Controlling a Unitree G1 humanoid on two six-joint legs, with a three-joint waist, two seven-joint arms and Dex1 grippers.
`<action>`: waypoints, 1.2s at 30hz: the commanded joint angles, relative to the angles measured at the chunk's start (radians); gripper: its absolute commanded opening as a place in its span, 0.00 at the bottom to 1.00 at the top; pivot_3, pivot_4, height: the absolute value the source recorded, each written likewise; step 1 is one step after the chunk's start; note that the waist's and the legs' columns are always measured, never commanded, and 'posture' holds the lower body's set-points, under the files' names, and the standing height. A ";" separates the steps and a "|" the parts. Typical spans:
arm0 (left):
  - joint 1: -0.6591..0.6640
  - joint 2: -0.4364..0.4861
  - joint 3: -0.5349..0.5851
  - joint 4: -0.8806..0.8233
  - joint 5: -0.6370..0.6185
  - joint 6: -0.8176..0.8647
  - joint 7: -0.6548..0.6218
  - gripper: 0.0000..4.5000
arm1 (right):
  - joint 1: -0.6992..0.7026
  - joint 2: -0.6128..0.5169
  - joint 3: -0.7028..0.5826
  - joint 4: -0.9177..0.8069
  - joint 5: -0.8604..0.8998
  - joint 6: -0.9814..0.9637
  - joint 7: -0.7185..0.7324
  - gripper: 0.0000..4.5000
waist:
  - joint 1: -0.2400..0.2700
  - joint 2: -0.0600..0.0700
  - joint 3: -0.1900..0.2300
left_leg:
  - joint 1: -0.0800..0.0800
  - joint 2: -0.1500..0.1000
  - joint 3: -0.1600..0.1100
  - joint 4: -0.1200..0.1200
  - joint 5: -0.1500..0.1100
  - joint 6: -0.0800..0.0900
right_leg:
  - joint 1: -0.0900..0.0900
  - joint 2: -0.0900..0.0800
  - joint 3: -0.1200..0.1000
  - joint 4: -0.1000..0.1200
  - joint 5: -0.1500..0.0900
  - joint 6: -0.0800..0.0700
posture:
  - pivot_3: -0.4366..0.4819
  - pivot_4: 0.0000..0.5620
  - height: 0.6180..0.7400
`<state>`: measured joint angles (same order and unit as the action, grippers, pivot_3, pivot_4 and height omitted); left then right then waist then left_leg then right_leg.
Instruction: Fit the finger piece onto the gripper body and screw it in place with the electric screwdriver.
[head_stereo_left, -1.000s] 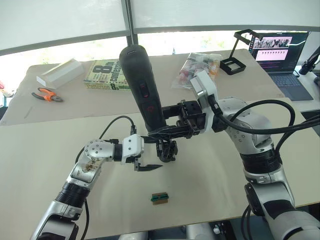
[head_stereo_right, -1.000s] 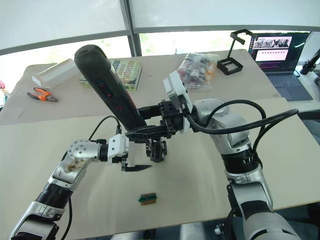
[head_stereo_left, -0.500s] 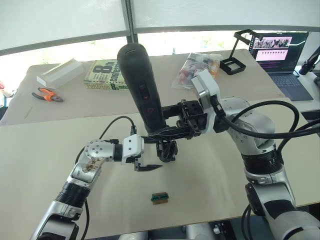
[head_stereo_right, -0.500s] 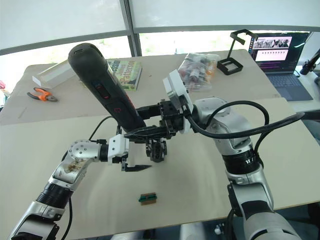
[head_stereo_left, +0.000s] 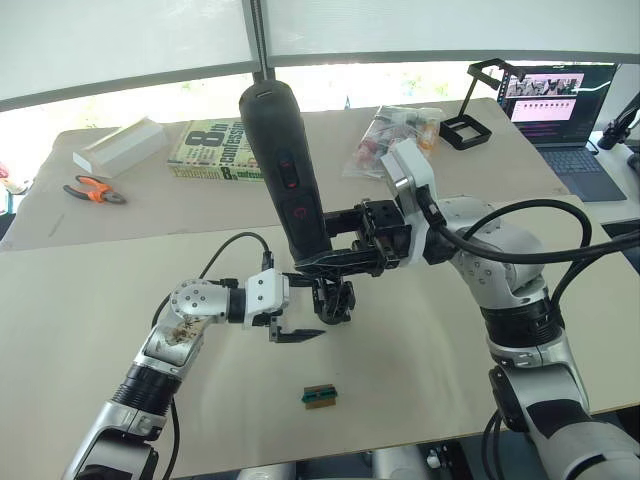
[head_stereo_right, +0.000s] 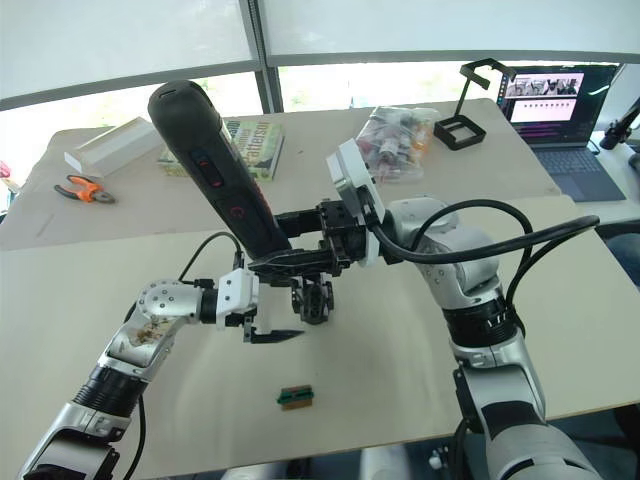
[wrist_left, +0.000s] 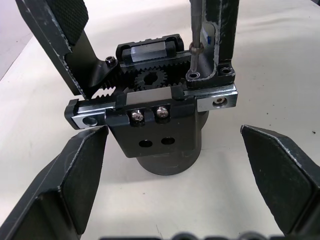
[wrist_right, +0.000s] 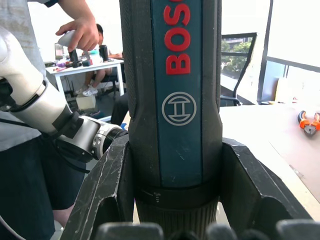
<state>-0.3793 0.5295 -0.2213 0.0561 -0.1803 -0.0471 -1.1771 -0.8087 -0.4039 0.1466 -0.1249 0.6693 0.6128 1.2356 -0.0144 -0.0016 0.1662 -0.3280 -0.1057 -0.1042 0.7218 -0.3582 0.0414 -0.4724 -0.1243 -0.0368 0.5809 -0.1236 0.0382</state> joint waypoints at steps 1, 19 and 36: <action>-0.007 0.000 0.001 -0.014 -0.004 -0.015 0.003 1.00 | -0.021 0.007 -0.015 -0.026 0.007 -0.038 0.011 0.43 | 0.000 0.000 0.000 | 0.000 0.000 0.000 0.000 0.000 0.000 | 0.000 0.000 0.000 0.000 0.000 0.000 | 0.48 0.27 0.98; -0.015 0.000 0.001 -0.008 -0.002 -0.018 0.001 1.00 | -0.036 0.000 -0.030 -0.050 0.023 -0.004 0.010 0.43 | 0.000 0.000 0.000 | 0.000 0.000 0.000 0.000 0.000 0.000 | 0.000 0.000 0.000 0.000 0.000 0.000 | 0.48 0.27 0.98; -0.020 0.001 0.003 -0.007 -0.002 -0.016 0.002 1.00 | -0.031 -0.003 -0.030 -0.060 0.027 0.001 0.012 0.43 | 0.000 0.000 0.000 | 0.000 0.000 0.000 0.000 0.000 0.000 | 0.000 0.000 0.000 0.000 0.000 0.000 | 0.48 0.27 0.98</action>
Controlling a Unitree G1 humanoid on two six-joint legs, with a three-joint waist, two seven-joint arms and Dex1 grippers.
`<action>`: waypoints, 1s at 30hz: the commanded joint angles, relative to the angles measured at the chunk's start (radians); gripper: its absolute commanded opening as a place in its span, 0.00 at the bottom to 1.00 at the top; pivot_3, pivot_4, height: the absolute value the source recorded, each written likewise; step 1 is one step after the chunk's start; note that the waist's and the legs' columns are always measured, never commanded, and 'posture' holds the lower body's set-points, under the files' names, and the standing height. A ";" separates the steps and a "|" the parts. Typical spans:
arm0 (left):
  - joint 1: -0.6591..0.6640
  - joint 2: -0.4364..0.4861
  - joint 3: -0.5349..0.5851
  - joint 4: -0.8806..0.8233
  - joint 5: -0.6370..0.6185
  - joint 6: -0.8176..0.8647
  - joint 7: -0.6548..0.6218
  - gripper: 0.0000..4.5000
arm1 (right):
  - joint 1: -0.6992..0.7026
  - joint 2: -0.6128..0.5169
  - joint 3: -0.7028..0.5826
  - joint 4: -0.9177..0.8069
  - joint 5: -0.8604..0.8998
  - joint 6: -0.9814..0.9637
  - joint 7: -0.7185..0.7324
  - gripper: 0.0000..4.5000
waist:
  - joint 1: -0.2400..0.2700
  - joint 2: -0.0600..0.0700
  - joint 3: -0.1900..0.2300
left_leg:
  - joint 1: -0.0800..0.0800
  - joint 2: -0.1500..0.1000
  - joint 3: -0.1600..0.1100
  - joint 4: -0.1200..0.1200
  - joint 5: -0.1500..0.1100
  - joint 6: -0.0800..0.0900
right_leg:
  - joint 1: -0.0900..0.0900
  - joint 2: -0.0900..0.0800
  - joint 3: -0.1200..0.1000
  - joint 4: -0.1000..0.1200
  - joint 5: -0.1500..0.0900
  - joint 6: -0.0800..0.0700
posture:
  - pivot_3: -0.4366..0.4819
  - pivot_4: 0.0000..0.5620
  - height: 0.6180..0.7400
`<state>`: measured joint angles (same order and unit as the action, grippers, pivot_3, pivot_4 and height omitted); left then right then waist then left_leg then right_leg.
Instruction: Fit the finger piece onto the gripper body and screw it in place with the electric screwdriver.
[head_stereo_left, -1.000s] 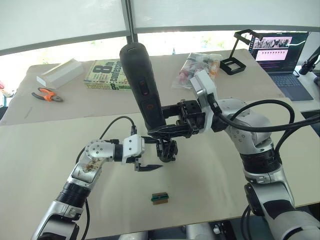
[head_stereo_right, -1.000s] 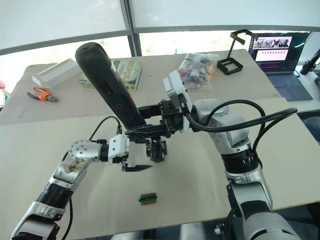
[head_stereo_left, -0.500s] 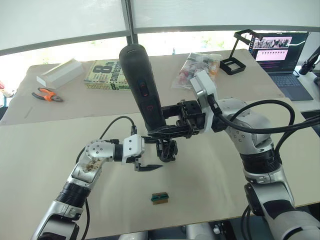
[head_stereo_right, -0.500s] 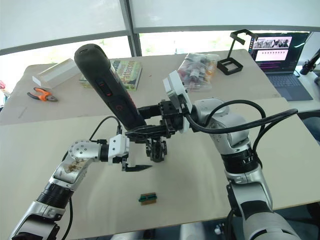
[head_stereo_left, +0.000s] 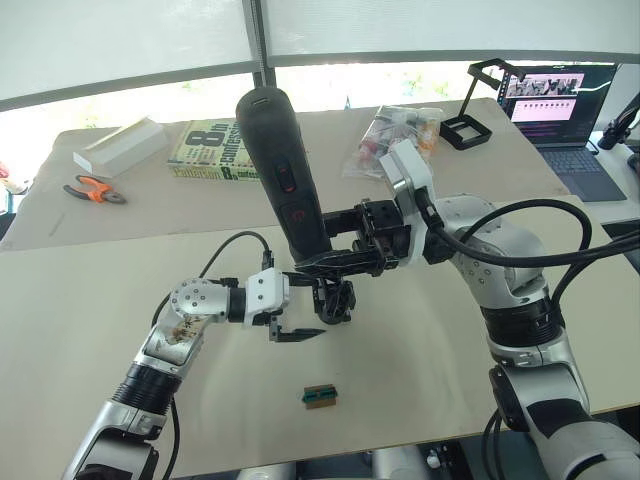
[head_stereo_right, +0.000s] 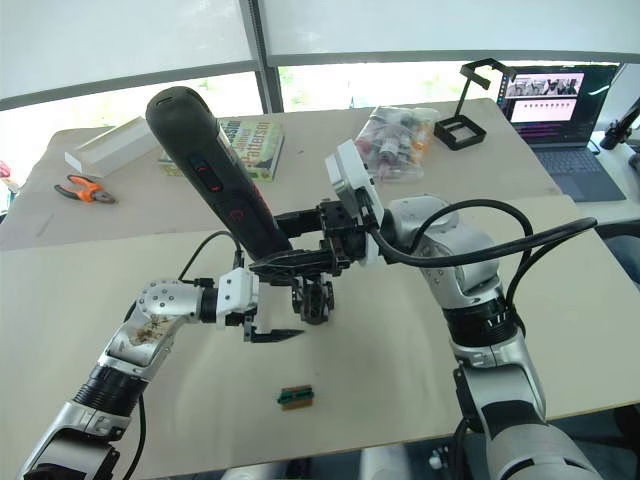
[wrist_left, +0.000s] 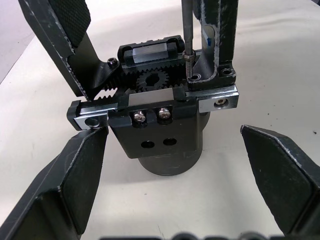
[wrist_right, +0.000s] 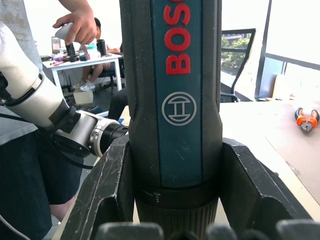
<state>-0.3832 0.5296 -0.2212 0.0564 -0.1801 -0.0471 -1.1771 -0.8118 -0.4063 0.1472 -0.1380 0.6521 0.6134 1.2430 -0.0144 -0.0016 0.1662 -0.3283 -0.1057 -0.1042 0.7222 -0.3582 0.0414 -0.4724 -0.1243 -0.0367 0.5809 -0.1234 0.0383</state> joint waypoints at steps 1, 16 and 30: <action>-0.016 0.001 0.003 -0.008 -0.002 -0.015 0.003 1.00 | -0.027 -0.001 -0.031 -0.047 0.045 0.000 0.005 0.43 | 0.000 0.000 0.000 | 0.000 0.000 0.000 0.000 0.000 0.000 | 0.000 0.000 0.000 0.000 0.000 0.000 | 0.48 0.27 0.98; -0.020 -0.001 0.002 -0.003 -0.001 -0.019 0.003 1.00 | -0.028 -0.006 -0.031 -0.053 0.059 0.001 0.002 0.43 | 0.000 0.000 0.000 | 0.000 0.000 0.000 0.000 0.000 0.000 | 0.000 0.000 0.000 0.000 0.000 0.000 | 0.48 0.27 0.98; -0.017 0.000 0.003 -0.010 -0.001 -0.017 0.006 1.00 | -0.026 0.002 -0.017 -0.035 0.042 -0.020 0.002 0.43 | 0.000 0.000 0.000 | 0.000 0.000 0.000 0.000 0.000 0.000 | 0.000 0.000 0.000 0.000 0.000 0.000 | 0.48 0.27 0.98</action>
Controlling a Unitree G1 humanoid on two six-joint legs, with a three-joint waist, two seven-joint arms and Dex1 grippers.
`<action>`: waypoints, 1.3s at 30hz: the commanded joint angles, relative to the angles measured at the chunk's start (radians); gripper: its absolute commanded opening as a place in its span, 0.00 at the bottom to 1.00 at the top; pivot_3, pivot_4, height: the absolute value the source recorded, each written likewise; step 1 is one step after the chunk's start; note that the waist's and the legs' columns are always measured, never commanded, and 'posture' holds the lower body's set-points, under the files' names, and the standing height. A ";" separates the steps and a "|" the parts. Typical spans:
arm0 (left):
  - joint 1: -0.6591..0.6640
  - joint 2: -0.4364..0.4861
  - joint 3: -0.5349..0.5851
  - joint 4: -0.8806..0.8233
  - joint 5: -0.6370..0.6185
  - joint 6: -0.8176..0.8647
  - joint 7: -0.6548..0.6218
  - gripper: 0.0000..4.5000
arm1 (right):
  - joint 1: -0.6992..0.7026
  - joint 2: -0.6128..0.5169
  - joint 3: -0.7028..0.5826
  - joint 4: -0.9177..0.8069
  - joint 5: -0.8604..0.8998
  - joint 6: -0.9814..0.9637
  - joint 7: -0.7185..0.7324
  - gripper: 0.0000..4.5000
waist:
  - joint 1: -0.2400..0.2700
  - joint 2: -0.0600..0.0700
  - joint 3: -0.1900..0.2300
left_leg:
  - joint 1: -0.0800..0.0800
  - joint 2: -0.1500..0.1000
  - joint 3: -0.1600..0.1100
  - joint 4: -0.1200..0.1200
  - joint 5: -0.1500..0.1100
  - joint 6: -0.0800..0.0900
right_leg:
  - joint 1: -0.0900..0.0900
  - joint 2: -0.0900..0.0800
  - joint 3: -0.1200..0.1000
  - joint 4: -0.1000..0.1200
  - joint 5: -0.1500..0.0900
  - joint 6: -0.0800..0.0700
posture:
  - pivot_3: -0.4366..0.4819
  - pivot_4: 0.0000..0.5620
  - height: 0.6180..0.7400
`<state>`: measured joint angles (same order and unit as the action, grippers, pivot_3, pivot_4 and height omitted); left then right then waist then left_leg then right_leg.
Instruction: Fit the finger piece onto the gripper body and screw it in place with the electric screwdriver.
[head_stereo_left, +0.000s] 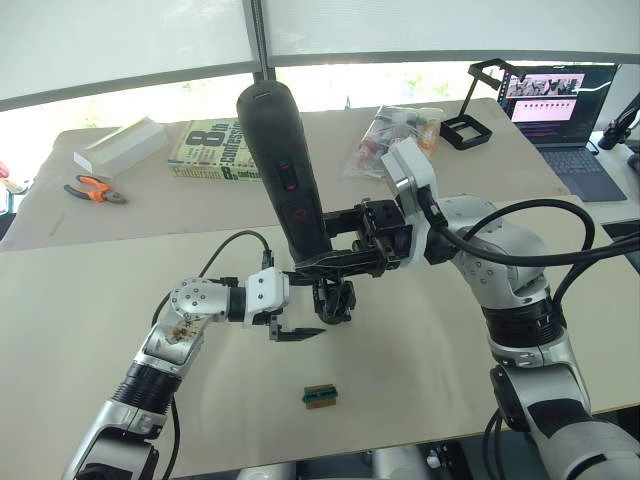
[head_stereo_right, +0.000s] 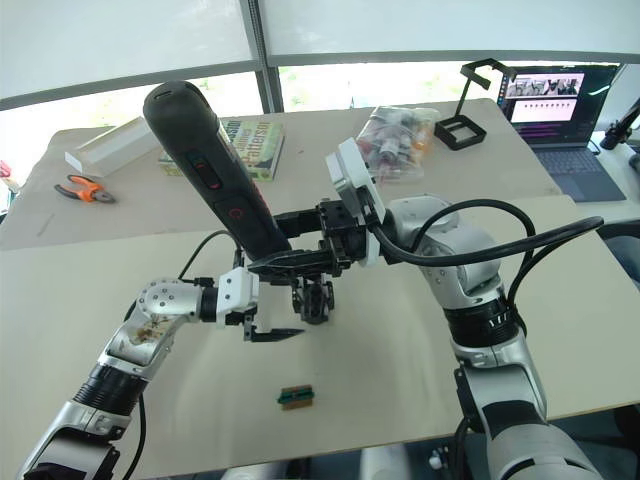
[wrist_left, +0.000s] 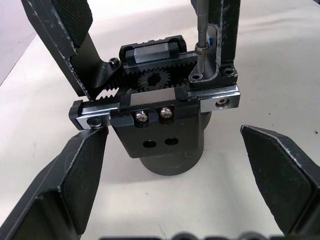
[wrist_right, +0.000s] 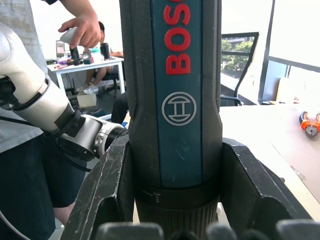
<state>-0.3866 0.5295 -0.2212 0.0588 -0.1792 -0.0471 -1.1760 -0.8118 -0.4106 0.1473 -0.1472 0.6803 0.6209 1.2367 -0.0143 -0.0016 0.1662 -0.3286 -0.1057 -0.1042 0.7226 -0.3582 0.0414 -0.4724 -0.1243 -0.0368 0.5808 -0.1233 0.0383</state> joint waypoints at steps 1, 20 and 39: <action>-0.014 0.000 0.004 -0.012 -0.002 -0.017 0.006 1.00 | -0.025 0.006 -0.017 -0.024 0.012 -0.029 0.010 0.43 | 0.000 0.000 0.000 | 0.000 0.000 0.000 0.000 0.000 0.000 | 0.000 0.000 0.000 0.000 0.000 0.000 | 0.48 0.27 0.98; -0.015 0.001 0.004 -0.020 -0.004 -0.013 0.008 1.00 | -0.011 0.007 -0.017 -0.021 -0.004 -0.038 0.029 0.43 | 0.000 0.000 0.000 | 0.000 0.000 0.000 0.000 0.000 0.000 | 0.000 0.000 0.000 0.000 0.000 0.000 | 0.48 0.27 0.98; -0.009 0.003 0.005 -0.028 -0.005 -0.012 0.013 1.00 | -0.014 0.009 -0.012 -0.019 -0.010 -0.037 0.026 0.43 | 0.000 0.000 0.000 | 0.000 0.000 0.000 0.001 0.000 0.000 | 0.000 0.000 0.000 0.000 0.000 0.000 | 0.48 0.27 0.98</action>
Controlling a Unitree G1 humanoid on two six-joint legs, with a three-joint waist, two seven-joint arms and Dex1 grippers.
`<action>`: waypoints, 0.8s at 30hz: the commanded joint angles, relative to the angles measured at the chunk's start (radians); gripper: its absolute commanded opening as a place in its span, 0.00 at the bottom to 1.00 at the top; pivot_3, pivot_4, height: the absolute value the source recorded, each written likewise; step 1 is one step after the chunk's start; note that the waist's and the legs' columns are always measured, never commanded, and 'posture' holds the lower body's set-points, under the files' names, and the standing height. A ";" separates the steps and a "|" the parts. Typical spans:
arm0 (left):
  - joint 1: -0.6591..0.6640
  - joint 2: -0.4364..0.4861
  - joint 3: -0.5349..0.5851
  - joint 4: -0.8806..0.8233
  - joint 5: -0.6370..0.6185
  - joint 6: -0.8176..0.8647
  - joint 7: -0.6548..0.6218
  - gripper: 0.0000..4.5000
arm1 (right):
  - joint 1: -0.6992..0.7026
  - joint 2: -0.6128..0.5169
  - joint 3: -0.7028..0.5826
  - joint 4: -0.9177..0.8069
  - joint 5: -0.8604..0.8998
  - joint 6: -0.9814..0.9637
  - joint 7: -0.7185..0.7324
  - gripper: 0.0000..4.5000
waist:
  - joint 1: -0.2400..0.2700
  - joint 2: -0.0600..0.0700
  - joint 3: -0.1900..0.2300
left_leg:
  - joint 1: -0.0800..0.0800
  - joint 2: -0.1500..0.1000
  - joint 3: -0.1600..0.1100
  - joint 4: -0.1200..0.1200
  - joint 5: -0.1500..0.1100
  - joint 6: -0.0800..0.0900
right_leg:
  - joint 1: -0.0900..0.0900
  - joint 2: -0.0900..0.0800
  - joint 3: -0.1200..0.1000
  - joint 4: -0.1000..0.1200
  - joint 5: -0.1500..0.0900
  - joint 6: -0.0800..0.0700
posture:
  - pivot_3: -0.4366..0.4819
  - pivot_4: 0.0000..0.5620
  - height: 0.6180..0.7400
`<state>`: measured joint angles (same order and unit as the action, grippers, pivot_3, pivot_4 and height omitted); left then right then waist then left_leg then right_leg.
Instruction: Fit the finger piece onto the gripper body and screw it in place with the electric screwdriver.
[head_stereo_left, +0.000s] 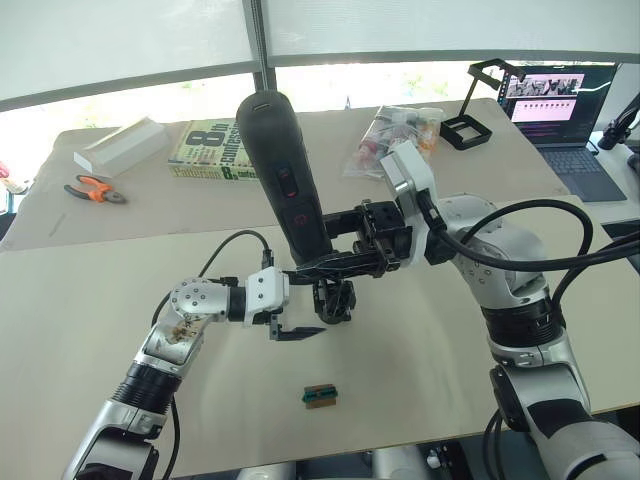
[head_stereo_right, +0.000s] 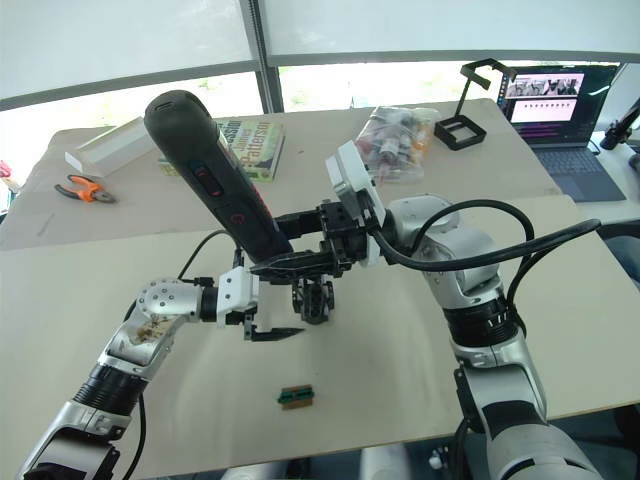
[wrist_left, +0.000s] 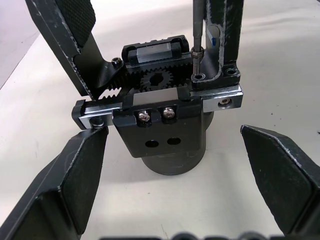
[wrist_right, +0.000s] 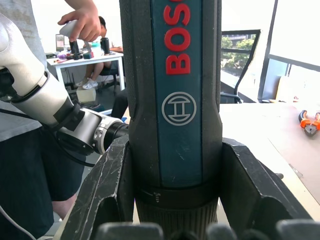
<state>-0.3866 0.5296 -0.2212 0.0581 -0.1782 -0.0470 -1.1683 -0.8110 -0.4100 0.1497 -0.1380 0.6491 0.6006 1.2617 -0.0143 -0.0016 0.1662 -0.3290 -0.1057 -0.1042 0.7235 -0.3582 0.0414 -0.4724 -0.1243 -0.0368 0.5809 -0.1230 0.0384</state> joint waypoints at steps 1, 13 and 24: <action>-0.009 0.002 0.005 -0.027 -0.006 -0.012 0.005 1.00 | -0.015 0.008 -0.014 -0.029 0.022 -0.015 0.001 0.43 | 0.000 0.000 0.000 | 0.000 0.000 0.000 0.000 0.000 0.000 | 0.000 0.000 0.000 0.000 0.000 0.000 | 0.48 0.27 0.98; -0.014 0.000 0.005 -0.021 -0.004 -0.015 0.006 1.00 | -0.004 0.011 -0.012 -0.042 0.025 -0.012 -0.004 0.43 | 0.000 0.000 0.000 | 0.000 0.000 0.000 0.001 0.000 0.000 | 0.000 0.000 0.000 0.000 0.000 0.000 | 0.48 0.27 0.98; -0.017 0.002 0.007 -0.014 -0.002 -0.017 0.005 1.00 | 0.001 0.002 -0.005 -0.029 0.007 -0.032 0.017 0.43 | 0.000 0.000 0.000 | -0.001 0.000 0.000 0.003 0.000 0.000 | 0.000 0.000 0.000 0.000 0.001 0.000 | 0.48 0.27 0.98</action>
<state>-0.3867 0.5296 -0.2211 0.0582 -0.1778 -0.0470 -1.1678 -0.8012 -0.4059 0.1551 -0.1380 0.6432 0.5963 1.2668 -0.0143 -0.0016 0.1662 -0.3305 -0.1058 -0.1043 0.7264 -0.3582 0.0414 -0.4725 -0.1243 -0.0369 0.5813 -0.1223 0.0385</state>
